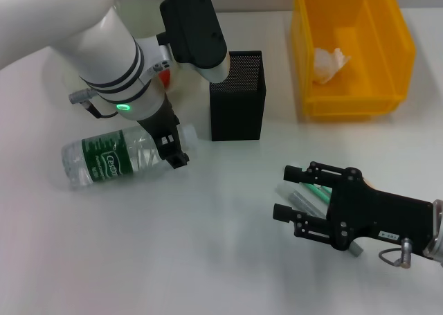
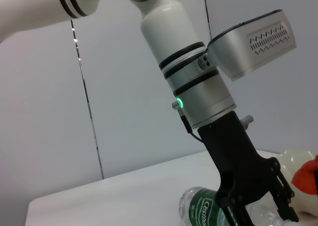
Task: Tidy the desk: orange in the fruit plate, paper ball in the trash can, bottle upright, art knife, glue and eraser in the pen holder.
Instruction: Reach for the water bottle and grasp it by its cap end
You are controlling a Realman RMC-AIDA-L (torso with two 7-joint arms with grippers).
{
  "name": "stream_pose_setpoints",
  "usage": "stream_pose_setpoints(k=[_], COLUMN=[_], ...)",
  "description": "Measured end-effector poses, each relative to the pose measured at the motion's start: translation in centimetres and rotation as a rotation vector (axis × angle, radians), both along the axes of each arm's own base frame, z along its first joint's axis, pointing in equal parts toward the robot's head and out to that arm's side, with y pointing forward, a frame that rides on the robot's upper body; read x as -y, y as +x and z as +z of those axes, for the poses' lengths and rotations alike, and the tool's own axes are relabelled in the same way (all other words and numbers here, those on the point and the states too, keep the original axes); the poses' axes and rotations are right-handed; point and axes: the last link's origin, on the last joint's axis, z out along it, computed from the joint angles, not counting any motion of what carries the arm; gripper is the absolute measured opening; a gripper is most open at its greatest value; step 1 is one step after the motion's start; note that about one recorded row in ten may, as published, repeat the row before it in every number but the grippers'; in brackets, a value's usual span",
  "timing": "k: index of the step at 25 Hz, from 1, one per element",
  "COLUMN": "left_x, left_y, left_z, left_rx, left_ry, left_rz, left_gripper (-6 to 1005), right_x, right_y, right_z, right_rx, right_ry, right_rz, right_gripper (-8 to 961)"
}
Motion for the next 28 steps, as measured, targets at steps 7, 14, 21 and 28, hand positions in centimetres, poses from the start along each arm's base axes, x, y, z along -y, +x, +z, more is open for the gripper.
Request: stream_pose_setpoints(k=[7,14,21,28], left_x=[0.1,0.3,0.5,1.0], left_y=[-0.1,-0.3,-0.2,0.8], left_z=[-0.3,-0.7,-1.0,-0.7], left_rx=[-0.016,-0.033,-0.045,0.003], left_ry=[0.011,0.008,0.004,0.015], left_rz=[-0.003,-0.011,-0.039,-0.069], left_gripper=[690,629,503,436], right_x=[0.1,0.1,0.1,0.0], right_y=[0.0,0.0,0.0,0.1], right_z=[-0.2,-0.2,-0.2,-0.2], right_rx=[-0.004,-0.004,-0.004,0.004], right_ry=[-0.005,-0.005,-0.004,-0.002], right_rz=[-0.004,-0.004,-0.005,-0.01], right_gripper=[649,650,651,651])
